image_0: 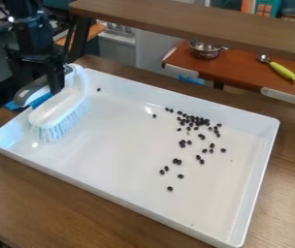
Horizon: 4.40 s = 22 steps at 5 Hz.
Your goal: Sweep into pile
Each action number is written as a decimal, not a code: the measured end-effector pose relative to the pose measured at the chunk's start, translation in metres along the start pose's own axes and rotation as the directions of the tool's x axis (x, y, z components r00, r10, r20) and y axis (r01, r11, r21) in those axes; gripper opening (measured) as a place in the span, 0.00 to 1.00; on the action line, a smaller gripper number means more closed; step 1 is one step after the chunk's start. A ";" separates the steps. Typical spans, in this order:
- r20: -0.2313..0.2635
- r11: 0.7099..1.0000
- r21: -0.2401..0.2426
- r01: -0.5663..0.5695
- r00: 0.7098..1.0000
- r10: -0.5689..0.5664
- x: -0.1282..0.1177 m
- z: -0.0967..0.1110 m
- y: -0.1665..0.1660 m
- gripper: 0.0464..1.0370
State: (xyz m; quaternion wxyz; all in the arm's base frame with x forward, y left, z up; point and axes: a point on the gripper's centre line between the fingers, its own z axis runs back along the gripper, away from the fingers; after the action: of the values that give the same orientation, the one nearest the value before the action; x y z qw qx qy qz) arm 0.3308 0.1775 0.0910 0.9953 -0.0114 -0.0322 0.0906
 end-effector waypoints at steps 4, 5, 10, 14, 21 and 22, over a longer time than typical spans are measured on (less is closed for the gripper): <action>-0.068 0.997 0.071 -0.009 0.998 0.014 0.012 -0.023 0.000 0.57; -0.092 0.998 0.054 -0.009 0.996 0.014 0.018 -0.025 -0.007 0.45; -0.249 0.991 -0.131 0.032 0.966 -0.064 0.026 -0.032 -0.109 0.45; -0.280 0.966 -0.254 0.050 0.952 -0.123 0.020 -0.034 -0.220 0.45; -0.298 0.860 -0.510 0.007 0.936 -0.184 0.022 0.039 -0.255 0.45; -0.271 0.853 -0.521 0.011 0.946 -0.178 0.019 0.057 -0.212 0.45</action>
State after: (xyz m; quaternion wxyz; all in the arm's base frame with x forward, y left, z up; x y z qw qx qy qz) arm 0.3838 -0.0262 0.1554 0.9518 -0.2885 0.1008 0.0263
